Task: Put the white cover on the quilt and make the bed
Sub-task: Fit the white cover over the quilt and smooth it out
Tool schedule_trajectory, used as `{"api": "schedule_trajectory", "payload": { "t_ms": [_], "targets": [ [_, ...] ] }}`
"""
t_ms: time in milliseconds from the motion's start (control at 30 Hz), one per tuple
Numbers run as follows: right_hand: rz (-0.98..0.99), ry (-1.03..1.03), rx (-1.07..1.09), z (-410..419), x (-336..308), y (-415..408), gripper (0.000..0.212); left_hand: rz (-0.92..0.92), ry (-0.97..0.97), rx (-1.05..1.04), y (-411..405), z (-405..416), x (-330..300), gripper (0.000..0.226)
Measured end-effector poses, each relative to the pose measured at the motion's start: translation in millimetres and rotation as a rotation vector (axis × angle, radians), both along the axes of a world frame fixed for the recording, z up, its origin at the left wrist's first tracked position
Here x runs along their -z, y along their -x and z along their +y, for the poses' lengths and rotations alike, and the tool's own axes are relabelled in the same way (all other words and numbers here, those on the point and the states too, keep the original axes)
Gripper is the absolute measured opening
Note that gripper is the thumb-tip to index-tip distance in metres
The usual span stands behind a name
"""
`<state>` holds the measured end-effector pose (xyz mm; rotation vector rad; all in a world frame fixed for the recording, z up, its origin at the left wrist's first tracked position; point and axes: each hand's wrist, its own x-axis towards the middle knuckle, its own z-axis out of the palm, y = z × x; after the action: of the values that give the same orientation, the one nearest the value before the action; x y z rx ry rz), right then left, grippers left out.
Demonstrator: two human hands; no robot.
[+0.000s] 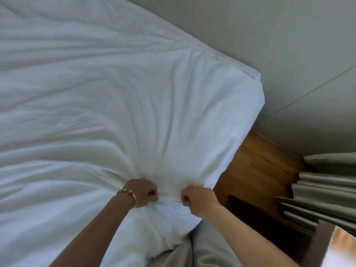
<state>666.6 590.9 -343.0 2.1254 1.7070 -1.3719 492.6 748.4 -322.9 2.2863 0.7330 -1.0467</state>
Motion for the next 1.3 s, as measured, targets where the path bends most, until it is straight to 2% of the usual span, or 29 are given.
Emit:
{"api": "schedule_trajectory", "payload": {
  "t_ms": [67, 133, 333, 500, 667, 800, 933, 1033, 1133, 1233, 1300],
  "targets": [
    [0.024, -0.012, 0.013, 19, -11, -9, 0.028, -0.050, 0.020, -0.130, -6, 3, -7, 0.028],
    [0.024, -0.076, 0.035, 52, -22, -28, 0.037, -0.108, -0.009, -0.247, -17, 12, -16, 0.030],
    [0.025, -0.176, 0.030, 206, -50, -108, 0.032, -0.156, -0.132, -0.519, -63, 80, -33, 0.031],
    [-0.040, -0.173, -0.111, 339, -57, -161, 0.041, -0.185, -0.229, -0.777, -104, 178, -45, 0.042],
    [-0.074, -0.146, -0.195, 431, -44, -181, 0.047, -0.225, -0.218, -1.012, -135, 268, -37, 0.046],
    [-0.117, -0.220, -0.320, 492, -28, -176, 0.057, -0.149, -0.258, -1.042, -137, 329, -24, 0.064],
    [-0.210, -0.442, -0.452, 550, -10, -167, 0.055, -0.037, -0.289, -1.200, -134, 378, -3, 0.101],
    [-0.038, -0.482, -0.243, 606, 3, -153, 0.053, 0.056, -0.283, -1.267, -142, 400, 17, 0.127],
    [-0.015, -0.472, -0.042, 661, 11, -141, 0.061, 0.114, -0.330, -1.241, -145, 418, 34, 0.133],
    [0.018, -0.330, -0.016, 692, 11, -137, 0.063, 0.136, -0.332, -1.229, -143, 423, 42, 0.136],
    [0.040, -0.265, -0.078, 700, 12, -134, 0.049, 0.145, -0.344, -1.224, -143, 422, 46, 0.137]
  ]
}}
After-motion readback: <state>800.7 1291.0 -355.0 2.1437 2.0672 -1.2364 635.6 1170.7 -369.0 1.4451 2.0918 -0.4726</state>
